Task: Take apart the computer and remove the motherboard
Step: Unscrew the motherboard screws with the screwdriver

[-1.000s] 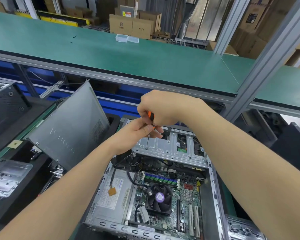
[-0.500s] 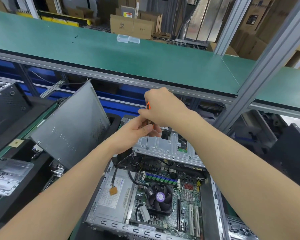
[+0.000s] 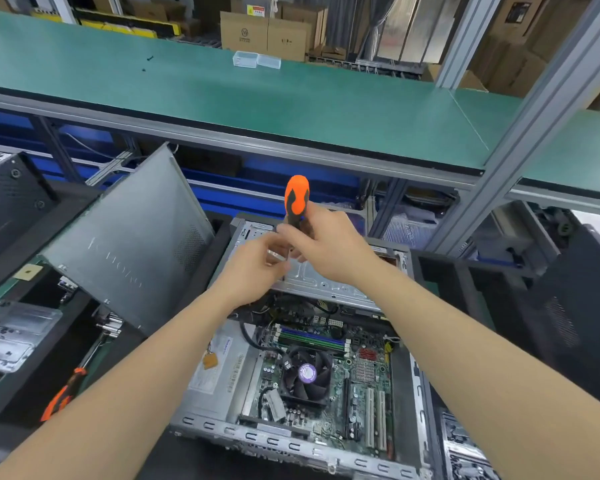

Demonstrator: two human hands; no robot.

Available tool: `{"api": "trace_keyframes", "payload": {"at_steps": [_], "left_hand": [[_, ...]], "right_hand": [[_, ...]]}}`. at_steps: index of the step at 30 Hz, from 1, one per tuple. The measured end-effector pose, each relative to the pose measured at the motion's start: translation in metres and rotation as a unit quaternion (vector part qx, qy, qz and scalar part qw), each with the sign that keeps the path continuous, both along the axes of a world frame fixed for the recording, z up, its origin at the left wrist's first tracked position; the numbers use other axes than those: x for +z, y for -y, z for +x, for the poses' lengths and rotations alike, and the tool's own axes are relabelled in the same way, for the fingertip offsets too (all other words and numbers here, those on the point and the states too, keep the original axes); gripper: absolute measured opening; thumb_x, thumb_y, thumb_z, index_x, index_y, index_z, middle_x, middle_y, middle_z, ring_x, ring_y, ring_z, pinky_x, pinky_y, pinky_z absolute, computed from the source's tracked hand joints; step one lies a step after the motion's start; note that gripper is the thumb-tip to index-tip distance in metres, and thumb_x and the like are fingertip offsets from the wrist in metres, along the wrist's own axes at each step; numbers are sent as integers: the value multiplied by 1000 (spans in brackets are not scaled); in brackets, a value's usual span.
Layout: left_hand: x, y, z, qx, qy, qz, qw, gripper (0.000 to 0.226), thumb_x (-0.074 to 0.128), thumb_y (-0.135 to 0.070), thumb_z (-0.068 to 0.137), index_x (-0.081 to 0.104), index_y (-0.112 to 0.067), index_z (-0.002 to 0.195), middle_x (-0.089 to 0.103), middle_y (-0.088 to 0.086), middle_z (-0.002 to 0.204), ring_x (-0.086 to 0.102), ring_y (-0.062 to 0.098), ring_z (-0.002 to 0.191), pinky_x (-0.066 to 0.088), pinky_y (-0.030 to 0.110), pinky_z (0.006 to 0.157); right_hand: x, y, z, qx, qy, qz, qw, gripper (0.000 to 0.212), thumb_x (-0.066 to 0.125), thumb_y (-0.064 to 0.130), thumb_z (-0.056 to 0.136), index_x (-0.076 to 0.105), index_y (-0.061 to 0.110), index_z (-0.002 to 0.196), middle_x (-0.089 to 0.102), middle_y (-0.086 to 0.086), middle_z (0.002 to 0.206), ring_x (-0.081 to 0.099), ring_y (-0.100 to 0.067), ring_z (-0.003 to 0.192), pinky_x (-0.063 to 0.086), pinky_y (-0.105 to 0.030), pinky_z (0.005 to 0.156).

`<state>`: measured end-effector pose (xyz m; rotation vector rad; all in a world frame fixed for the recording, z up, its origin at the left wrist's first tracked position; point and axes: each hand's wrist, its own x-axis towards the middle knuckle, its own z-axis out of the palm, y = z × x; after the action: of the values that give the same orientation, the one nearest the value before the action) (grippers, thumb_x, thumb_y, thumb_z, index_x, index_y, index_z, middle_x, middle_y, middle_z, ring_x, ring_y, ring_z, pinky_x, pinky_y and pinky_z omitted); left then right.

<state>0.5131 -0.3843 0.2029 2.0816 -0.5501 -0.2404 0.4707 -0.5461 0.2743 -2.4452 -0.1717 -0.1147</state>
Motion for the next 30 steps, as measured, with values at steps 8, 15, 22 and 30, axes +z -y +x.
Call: {"api": "trace_keyframes", "payload": {"at_steps": [8, 15, 22, 30], "left_hand": [[10, -51, 2, 46, 61, 62, 995, 12, 65, -18, 98, 68, -30, 95, 72, -19, 88, 63, -11, 84, 43, 4, 67], [8, -98, 20, 73, 52, 78, 993, 12, 62, -17, 101, 73, -19, 106, 75, -9, 93, 69, 4, 86, 50, 22, 75], [2, -139, 35, 108, 55, 67, 990, 16, 64, -20, 99, 74, -32, 101, 73, -20, 79, 68, -4, 78, 43, 5, 68], [-4, -144, 36, 91, 53, 35, 994, 9, 66, -22, 98, 71, -30, 97, 73, -12, 79, 68, -2, 73, 45, 6, 65]], "right_hand": [[4, -53, 29, 38, 32, -18, 999, 22, 58, 37, 102, 58, 16, 95, 66, 1, 77, 61, -18, 73, 45, -34, 65], [-2, -104, 57, 37, 39, -6, 999, 18, 58, 37, 101, 54, 22, 94, 58, 9, 72, 55, -10, 65, 36, -25, 55], [1, -138, 75, 28, 23, -10, 999, 20, 56, 36, 102, 48, 24, 89, 61, 0, 77, 66, -22, 74, 50, -37, 65], [2, -135, 77, -6, 6, 5, 1000, 20, 57, 37, 100, 55, 18, 93, 71, -2, 78, 73, -16, 70, 59, -43, 75]]}}
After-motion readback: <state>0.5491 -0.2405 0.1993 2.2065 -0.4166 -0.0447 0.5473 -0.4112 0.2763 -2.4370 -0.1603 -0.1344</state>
